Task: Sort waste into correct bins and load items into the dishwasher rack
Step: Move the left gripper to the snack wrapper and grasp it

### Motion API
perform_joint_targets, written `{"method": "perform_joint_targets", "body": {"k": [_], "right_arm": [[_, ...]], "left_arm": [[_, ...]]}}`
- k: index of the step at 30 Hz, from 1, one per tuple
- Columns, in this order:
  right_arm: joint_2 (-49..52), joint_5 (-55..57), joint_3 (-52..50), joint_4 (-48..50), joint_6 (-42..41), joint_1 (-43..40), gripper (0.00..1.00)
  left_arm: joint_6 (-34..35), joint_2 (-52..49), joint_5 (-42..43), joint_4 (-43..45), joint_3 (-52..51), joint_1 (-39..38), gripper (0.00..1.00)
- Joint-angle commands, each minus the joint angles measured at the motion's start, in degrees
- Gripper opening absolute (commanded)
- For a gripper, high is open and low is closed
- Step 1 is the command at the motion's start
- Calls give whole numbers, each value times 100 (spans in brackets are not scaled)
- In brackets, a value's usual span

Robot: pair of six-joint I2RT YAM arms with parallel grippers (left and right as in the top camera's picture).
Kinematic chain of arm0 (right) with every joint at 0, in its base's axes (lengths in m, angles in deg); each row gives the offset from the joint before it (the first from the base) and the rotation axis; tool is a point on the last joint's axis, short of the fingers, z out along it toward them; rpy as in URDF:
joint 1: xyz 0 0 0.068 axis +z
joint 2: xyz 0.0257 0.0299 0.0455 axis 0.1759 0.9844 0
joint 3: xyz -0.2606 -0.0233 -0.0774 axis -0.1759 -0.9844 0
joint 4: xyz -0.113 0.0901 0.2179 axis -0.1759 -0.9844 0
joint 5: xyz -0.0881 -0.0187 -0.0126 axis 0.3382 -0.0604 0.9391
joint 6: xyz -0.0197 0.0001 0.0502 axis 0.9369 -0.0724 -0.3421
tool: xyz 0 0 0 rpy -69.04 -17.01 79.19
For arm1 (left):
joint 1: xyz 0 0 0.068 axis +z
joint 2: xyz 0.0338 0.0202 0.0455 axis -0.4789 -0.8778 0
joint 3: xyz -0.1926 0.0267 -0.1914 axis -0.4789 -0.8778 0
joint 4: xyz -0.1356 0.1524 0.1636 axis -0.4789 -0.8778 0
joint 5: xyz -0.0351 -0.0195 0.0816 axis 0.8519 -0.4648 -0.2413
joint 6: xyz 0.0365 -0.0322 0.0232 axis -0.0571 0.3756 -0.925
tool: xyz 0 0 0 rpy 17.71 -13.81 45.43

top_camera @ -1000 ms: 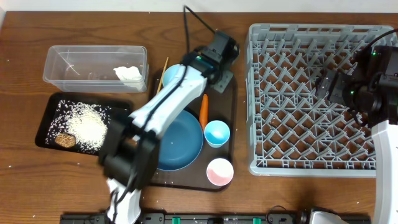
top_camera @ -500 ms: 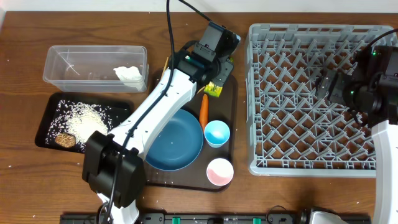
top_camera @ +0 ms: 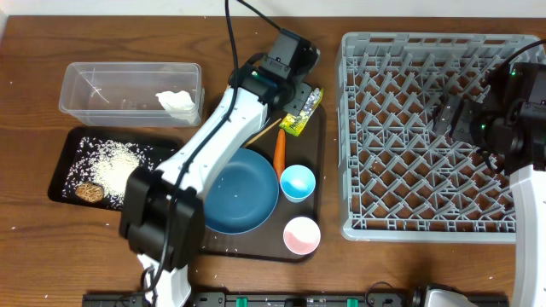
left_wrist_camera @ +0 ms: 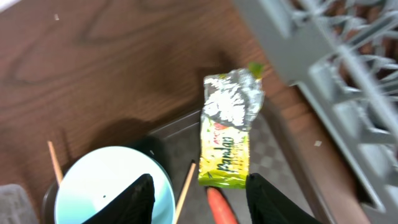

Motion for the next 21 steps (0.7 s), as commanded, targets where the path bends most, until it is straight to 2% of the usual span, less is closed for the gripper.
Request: {"method": "perform_joint_targets", "body": {"k": [1,9,21], "right_arm": [[-33,59,59,0,83,-37,99],[-33,61,57,17,83,-37,99],[-33,61,59,-22,83,-37,99]], "left_arm": [[33,-332,39,61,15,70,52],[28,-1163,629,739,15,68,63],[28,-1882,640,916,15,63,73]]}}
